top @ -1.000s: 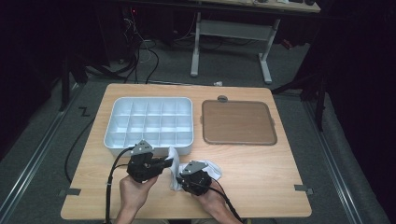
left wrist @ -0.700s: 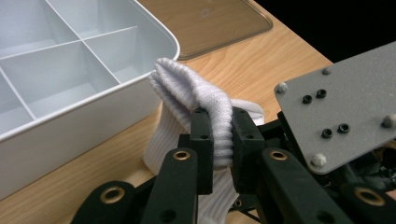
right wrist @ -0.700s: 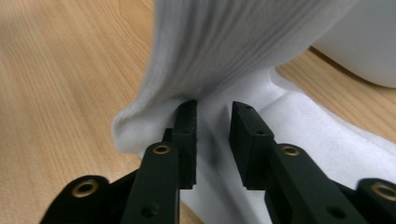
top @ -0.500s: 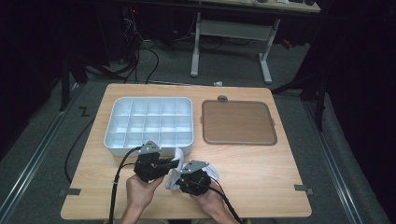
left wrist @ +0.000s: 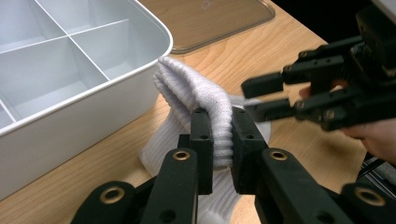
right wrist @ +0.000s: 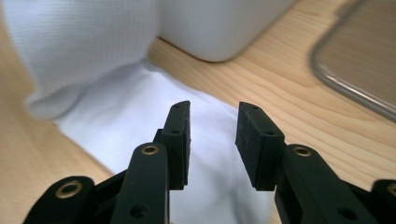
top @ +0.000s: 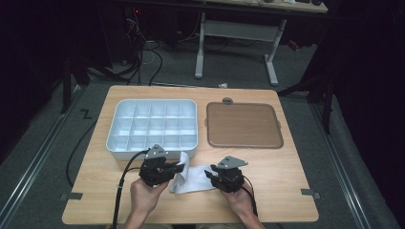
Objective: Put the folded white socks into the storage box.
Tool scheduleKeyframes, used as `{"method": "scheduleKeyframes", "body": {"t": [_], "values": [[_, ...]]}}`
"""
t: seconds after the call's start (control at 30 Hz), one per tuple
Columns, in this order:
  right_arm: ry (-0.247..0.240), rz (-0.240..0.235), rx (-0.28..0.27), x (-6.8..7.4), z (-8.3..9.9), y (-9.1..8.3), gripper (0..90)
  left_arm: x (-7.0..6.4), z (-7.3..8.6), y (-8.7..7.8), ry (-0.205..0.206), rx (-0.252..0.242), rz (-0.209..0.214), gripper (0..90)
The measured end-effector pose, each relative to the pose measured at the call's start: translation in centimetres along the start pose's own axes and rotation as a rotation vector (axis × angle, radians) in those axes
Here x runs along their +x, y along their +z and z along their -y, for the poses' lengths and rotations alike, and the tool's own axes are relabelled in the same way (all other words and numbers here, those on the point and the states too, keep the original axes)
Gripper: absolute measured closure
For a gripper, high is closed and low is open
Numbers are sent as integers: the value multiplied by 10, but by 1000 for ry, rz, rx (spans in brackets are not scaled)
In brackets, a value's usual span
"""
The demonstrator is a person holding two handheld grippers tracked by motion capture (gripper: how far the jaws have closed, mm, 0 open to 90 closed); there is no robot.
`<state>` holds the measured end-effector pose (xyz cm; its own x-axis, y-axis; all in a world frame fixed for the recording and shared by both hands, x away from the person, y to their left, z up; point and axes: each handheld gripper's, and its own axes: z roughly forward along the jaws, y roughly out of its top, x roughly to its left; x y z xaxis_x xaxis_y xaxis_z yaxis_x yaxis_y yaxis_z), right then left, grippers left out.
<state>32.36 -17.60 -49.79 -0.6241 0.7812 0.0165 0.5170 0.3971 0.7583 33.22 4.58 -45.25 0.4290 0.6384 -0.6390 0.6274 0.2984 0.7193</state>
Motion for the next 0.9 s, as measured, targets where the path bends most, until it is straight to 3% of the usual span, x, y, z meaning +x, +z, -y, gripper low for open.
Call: {"method": "scheduleKeyframes", "body": {"t": [0.23, 0.43, 0.63, 0.9], "values": [[29, 38, 35, -17, 13, -3, 653, -3, 3, 3, 14, 6, -6, 817], [67, -21, 61, -24, 26, -3, 730, -4, 5, 6, 39, 16, -11, 817], [55, -39, 61, -18, 33, 0, 830, -4, 11, 8, 53, 26, -18, 817], [52, -26, 45, -8, 37, -1, 846, -6, 20, 17, 56, 46, -10, 816]]}}
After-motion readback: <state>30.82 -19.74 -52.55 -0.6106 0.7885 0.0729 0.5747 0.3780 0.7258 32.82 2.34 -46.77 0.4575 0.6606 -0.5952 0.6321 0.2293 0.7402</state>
